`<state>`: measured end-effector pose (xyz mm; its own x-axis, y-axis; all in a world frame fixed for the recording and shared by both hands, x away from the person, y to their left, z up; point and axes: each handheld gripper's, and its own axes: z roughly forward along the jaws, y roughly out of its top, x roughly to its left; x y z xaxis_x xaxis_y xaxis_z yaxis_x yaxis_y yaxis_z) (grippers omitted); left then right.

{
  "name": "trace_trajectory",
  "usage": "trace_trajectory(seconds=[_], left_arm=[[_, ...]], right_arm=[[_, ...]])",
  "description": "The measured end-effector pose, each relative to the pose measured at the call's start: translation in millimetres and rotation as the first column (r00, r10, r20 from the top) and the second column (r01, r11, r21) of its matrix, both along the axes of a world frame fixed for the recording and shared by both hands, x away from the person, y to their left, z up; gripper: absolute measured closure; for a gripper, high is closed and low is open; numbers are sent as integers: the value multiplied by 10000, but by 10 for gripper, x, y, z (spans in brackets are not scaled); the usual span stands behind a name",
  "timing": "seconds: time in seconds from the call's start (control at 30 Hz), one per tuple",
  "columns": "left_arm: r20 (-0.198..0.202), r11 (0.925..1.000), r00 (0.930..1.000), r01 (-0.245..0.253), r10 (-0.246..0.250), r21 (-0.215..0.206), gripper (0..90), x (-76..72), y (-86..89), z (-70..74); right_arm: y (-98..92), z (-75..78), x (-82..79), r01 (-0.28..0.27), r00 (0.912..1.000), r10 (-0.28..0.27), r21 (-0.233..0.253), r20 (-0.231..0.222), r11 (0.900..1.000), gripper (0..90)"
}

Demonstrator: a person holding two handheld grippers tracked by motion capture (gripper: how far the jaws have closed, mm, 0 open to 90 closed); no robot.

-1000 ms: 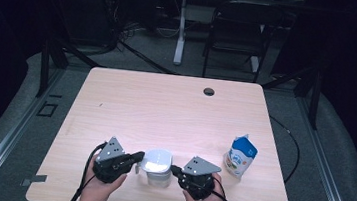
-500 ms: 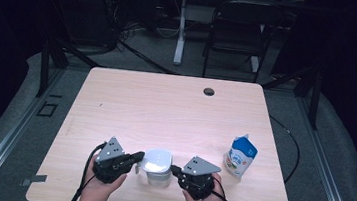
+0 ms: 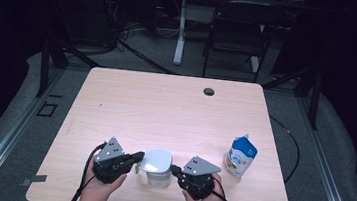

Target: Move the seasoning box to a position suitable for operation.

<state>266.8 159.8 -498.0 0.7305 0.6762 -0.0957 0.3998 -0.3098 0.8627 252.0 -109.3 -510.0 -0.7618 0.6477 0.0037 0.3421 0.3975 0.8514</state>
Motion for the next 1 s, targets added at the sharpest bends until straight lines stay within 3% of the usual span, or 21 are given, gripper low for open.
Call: trace_trajectory(seconds=[1.0], left_arm=[[-79,10000,10000,-52,52,-43,900,-3,16,-10]], right_arm=[[-7,-13,1,40,10000,-40,-34,-23,10000,900]])
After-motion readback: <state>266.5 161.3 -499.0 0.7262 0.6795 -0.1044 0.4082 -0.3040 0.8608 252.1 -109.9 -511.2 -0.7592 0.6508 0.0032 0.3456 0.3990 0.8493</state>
